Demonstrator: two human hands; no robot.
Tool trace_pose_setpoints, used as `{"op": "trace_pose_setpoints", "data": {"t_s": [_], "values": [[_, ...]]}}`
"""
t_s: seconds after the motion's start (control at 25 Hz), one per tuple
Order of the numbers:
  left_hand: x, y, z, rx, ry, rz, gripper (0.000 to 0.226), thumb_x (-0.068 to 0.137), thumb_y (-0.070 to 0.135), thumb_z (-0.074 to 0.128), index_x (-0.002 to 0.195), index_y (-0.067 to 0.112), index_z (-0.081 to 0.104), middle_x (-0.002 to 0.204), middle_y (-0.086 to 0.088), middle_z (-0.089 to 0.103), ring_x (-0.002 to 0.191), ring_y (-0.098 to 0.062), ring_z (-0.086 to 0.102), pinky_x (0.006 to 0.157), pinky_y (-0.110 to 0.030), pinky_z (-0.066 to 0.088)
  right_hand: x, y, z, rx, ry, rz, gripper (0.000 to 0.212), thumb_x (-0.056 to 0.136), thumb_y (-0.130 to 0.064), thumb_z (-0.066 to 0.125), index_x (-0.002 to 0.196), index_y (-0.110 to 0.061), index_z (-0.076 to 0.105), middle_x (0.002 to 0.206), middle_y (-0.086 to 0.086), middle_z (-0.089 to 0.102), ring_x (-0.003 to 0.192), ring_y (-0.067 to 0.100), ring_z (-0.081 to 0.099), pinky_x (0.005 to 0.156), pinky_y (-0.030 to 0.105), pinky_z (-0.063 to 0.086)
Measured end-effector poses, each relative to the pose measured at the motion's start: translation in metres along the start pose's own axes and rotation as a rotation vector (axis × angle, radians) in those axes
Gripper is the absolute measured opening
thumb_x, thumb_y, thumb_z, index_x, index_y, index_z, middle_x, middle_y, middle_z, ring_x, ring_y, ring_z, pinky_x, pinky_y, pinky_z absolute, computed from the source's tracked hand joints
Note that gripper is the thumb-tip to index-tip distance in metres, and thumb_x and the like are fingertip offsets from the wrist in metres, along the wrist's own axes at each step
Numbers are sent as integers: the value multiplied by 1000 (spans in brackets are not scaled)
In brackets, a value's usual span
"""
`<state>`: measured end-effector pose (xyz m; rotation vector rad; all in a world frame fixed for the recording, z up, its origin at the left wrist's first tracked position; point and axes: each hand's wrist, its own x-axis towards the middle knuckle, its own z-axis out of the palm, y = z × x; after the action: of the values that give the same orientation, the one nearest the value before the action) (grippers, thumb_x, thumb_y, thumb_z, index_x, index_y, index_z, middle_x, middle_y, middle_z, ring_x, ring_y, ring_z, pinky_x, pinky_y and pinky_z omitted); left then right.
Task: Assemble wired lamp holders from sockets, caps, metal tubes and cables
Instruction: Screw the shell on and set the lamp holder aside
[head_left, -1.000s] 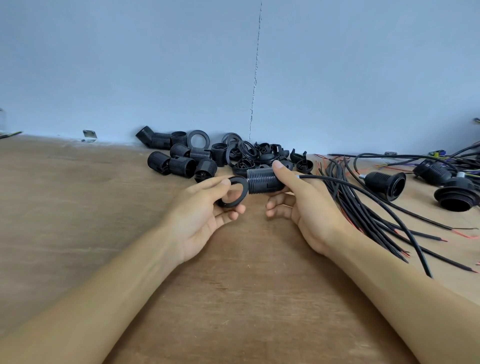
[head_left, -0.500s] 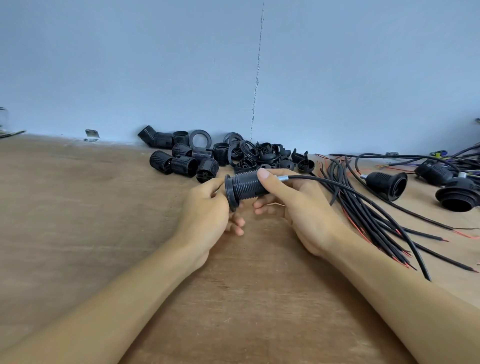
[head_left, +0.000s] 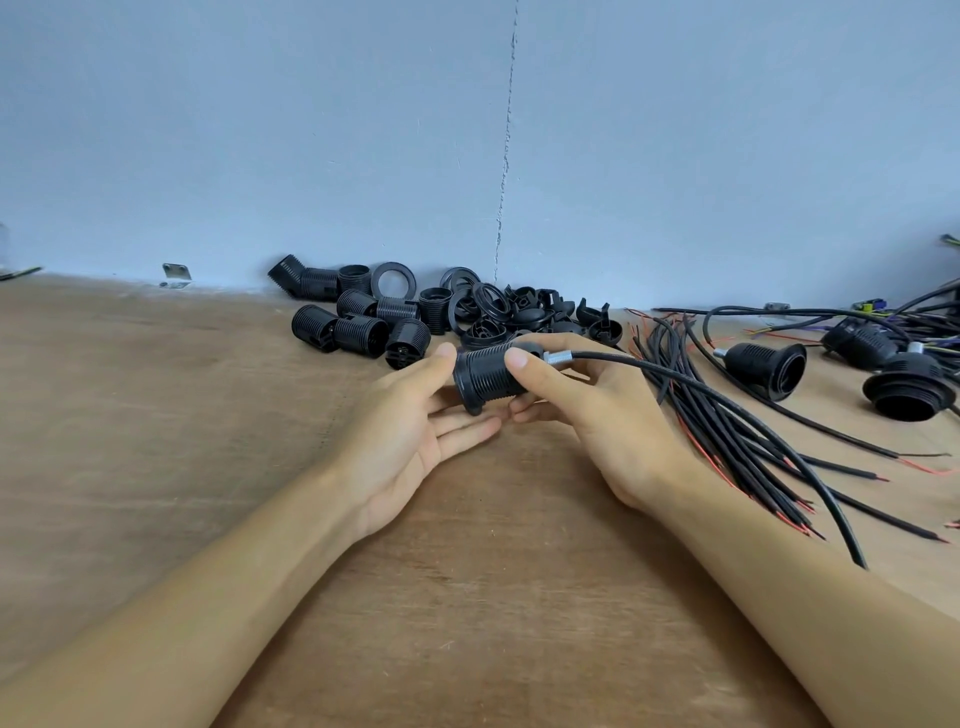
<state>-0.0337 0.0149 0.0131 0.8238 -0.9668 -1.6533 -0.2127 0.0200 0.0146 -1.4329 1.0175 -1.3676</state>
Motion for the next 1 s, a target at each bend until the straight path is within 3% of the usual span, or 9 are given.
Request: {"op": "trace_pose_setpoints", "data": {"t_s": [0.16,0.32,0.44,0.56,0.68,0.8,0.88,1.0], "values": [[-1,1,1,-33,-30,41,31,106,22,50,129,5,63,122,-19,73,110,-30,73,94,-39,60,1,-2,2,4,34,17,26,89,-31,74,103,-8,74,91,13,76,71,21,69,70,34,59],[-1,1,1,-50,-56,58,30,98,20,56,127,11,62,118,-14,75,107,-28,74,96,-38,58,1,-5,4,46,45,75,44,83,-43,73,97,-1,75,89,18,75,67,19,68,66,30,59],[-1,2,0,0,-75,80,43,90,23,62,132,15,60,128,-12,71,115,-29,71,104,-44,53,1,-6,5,71,61,121,48,84,-45,72,95,2,76,80,16,74,64,19,67,63,28,58],[-1,2,-2,152,-95,114,55,85,29,64,139,21,57,134,-1,69,117,-23,70,102,-44,50,1,-8,5,132,73,165,40,85,-45,72,82,-5,79,80,12,75,62,20,66,60,27,58],[0,3,-4,113,-125,111,54,86,18,64,140,15,57,131,-5,71,119,-25,69,105,-44,49,0,-10,6,148,77,181,39,82,-47,73,77,-9,79,82,12,76,61,19,67,60,26,58],[-1,6,-4,8,-163,95,56,80,4,62,135,12,60,127,-9,72,123,-25,67,109,-44,47,0,-11,7,141,88,190,43,82,-47,73,85,-5,77,78,9,75,62,20,67,59,26,58],[-1,8,-3,-49,-161,103,54,79,3,62,132,11,62,124,-9,73,120,-23,68,106,-41,52,-1,-11,8,143,94,196,49,80,-48,73,91,-1,75,77,8,74,62,20,68,59,27,58],[1,7,-2,-116,-69,140,31,81,12,66,111,13,72,115,-10,75,102,-19,73,87,-32,61,-1,-11,11,143,95,210,59,79,-49,74,99,7,72,83,13,73,64,22,68,61,28,58]]}}
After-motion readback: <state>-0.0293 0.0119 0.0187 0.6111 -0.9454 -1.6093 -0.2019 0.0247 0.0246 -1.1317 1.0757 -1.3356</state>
